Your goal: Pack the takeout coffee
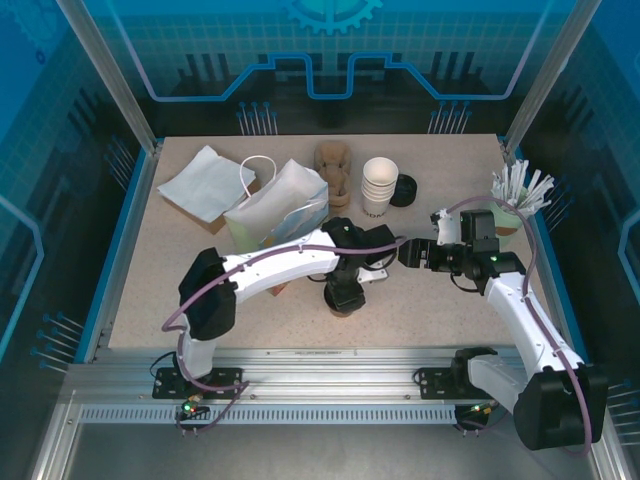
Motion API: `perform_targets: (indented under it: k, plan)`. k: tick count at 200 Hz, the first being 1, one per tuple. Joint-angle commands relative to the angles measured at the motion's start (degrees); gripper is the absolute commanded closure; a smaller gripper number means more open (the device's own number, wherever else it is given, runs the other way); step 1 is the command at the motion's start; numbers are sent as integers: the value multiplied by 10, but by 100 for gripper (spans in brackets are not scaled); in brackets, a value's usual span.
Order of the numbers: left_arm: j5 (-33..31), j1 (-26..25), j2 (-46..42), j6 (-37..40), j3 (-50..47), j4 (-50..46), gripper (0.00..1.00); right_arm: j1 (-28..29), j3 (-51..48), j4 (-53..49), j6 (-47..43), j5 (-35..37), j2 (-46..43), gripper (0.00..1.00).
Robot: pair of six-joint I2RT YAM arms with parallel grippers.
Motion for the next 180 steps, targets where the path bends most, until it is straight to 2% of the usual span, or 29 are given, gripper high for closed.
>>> perform_targets:
  k: [1,44,82,124,180]
  plan:
    - [6,-3,-75,18,29,-48,43,-4,27,-17,0,0,-20,18]
    - [17,3,-167,34,123,-71,46,2,80,-15,13,22,-14,18]
    - [16,26,-214,46,236,-58,49,42,133,-14,13,43,13,18]
    - [8,121,-218,34,348,-63,52,98,168,-16,7,73,50,18]
    - [12,275,-210,11,356,-117,53,134,173,-5,7,85,72,18]
